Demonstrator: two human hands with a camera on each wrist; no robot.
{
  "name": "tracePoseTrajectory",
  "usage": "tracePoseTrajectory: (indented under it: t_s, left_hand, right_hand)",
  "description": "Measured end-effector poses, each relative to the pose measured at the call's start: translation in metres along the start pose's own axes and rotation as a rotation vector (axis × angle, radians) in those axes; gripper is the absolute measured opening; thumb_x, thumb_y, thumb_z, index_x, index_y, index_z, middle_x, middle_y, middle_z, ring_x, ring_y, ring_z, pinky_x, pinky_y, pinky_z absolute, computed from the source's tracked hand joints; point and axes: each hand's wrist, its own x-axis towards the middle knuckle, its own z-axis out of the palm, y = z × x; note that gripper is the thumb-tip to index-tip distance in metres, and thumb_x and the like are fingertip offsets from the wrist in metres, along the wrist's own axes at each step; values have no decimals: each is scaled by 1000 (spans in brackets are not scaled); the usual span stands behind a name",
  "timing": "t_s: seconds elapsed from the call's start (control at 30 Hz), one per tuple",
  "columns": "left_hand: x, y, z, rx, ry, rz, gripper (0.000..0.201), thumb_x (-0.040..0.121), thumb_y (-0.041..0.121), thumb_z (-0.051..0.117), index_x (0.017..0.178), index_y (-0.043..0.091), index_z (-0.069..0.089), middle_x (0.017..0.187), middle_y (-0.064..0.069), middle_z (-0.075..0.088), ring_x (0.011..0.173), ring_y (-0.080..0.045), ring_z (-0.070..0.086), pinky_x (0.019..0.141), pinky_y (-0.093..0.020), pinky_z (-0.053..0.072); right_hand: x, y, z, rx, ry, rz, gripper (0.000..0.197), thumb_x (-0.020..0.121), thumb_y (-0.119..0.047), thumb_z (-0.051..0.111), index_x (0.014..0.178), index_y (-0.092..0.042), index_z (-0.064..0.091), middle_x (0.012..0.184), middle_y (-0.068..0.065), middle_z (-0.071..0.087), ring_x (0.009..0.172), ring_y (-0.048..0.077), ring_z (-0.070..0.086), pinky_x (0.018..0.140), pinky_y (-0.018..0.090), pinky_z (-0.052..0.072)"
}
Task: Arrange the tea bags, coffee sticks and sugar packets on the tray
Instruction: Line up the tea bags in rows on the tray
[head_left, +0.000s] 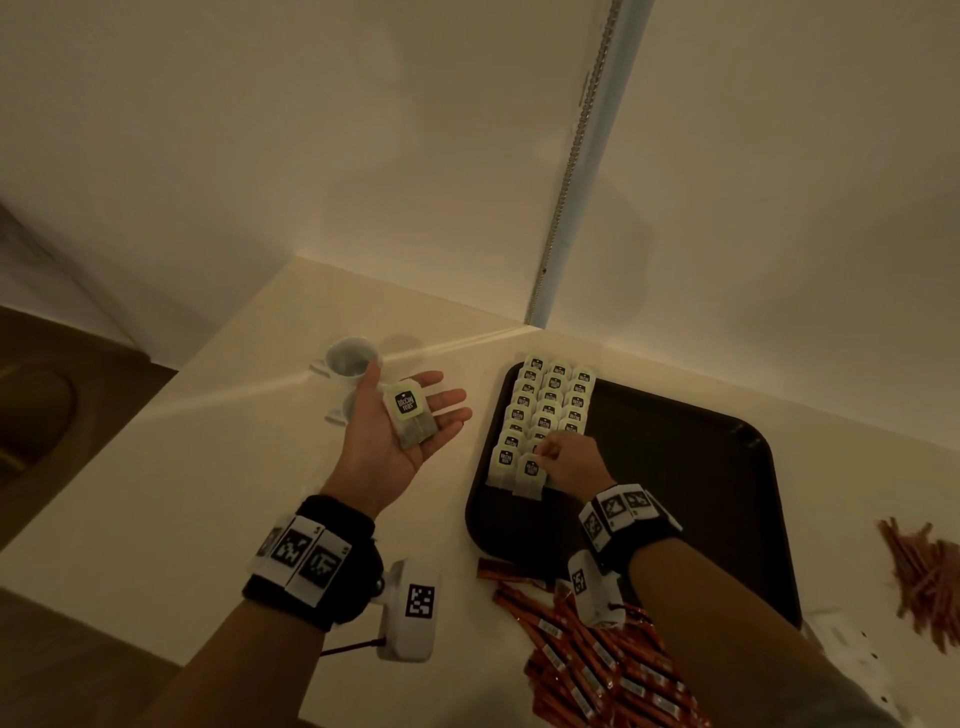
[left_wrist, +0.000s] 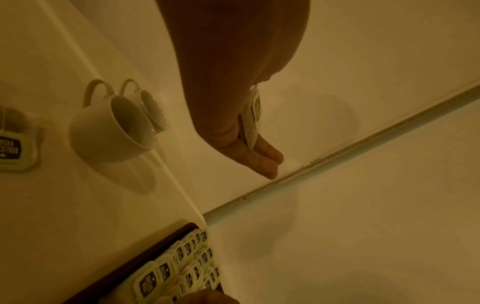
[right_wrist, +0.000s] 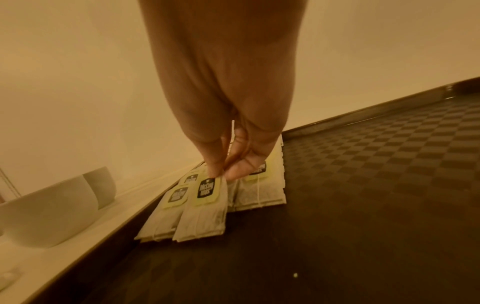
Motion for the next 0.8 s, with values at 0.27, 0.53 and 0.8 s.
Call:
tracePoseTrajectory:
  t_s: [0.27, 0.53, 0.8]
  left_hand:
    - [6, -2, 10, 123, -128, -94, 85, 84, 77, 15, 126, 12, 50, 110, -27, 67, 96, -40, 68, 66, -36, 59]
    - [5, 1, 42, 249, -324, 110, 58, 90, 61, 35, 123, 18, 56, 121, -7, 66, 109, -22, 65, 84, -34, 56]
    - [0, -5, 63, 183, -351, 405, 23, 79, 11, 58, 102, 12, 63, 94, 1, 74, 91, -16, 69, 79, -23, 53]
  right_hand:
    - [-20, -79, -51, 297, 174, -381, 11, 89, -27, 63, 98, -22, 64, 90, -5, 56, 79, 3, 51, 71, 17, 41]
    - [-42, -160, -115, 132, 103, -730, 6, 83, -21, 69, 85, -15, 70, 75, -8, 63, 67, -3, 54, 68, 13, 41]
    - [-65, -192, -170, 71, 248, -755, 8, 84, -29, 68, 84, -21, 71, 74, -10, 67, 65, 2, 58, 63, 11, 43]
